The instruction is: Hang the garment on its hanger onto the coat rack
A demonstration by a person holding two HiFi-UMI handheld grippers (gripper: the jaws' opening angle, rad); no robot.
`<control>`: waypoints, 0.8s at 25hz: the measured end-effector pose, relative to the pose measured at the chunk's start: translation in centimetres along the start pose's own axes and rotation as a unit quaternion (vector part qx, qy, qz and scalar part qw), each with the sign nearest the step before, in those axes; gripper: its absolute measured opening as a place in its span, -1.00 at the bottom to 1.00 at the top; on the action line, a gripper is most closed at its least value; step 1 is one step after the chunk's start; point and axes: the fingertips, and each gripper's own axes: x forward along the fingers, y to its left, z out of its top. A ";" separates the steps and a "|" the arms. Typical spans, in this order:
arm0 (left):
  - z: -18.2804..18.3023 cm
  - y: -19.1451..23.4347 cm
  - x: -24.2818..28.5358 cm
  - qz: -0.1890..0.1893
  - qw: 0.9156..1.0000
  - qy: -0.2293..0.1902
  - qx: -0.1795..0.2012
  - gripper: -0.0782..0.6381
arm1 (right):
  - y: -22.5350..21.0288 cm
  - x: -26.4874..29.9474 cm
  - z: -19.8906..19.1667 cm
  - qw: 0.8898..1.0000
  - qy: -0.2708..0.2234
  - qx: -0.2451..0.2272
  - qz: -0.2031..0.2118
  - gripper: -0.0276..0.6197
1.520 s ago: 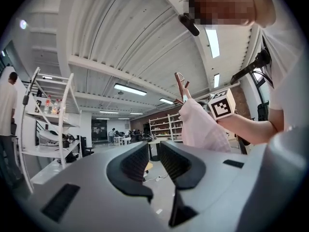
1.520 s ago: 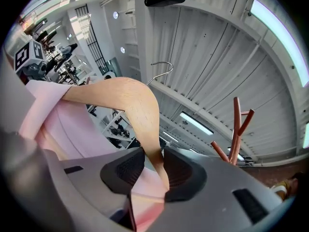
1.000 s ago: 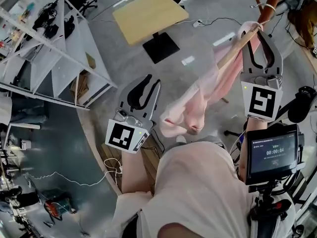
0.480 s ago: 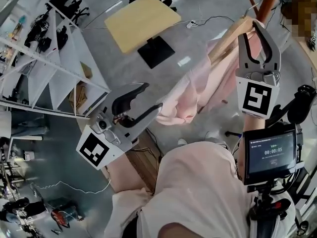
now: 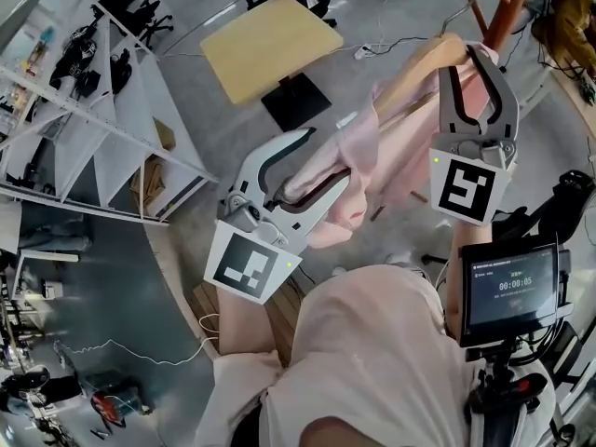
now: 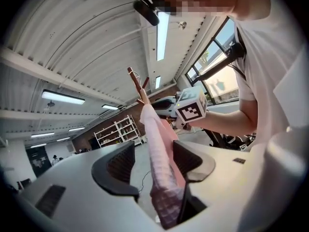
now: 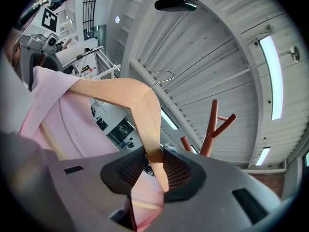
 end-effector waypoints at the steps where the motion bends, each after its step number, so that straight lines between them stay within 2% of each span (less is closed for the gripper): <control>1: -0.1 0.5 0.0 0.005 1.000 -0.003 -0.006 -0.11 | 0.0 0.0 0.1 1.000 -0.002 0.000 -0.003 -0.54; 4: -0.3 1.3 -0.2 0.003 0.999 -0.009 -0.049 -0.50 | -0.4 -0.1 0.6 1.000 -0.006 -0.006 -0.014 -0.54; 6: -0.2 1.2 -0.3 -0.018 0.998 -0.009 -0.054 -0.61 | -0.6 -0.1 1.1 1.000 -0.009 -0.010 -0.020 -0.54; 12: 0.2 2.2 -0.8 -0.037 0.997 -0.010 -0.073 -0.65 | -0.9 0.4 2.4 0.999 -0.025 -0.022 -0.024 -0.55; 18: 0.0 2.9 -1.2 -0.048 0.996 -0.011 -0.076 -0.65 | 0.0 1.2 2.9 0.998 -0.041 -0.046 0.027 -0.54; 20: -0.2 2.8 -1.5 -0.051 0.997 -0.009 -0.060 -0.65 | 0.6 1.3 3.2 0.995 -0.047 -0.067 0.056 -0.54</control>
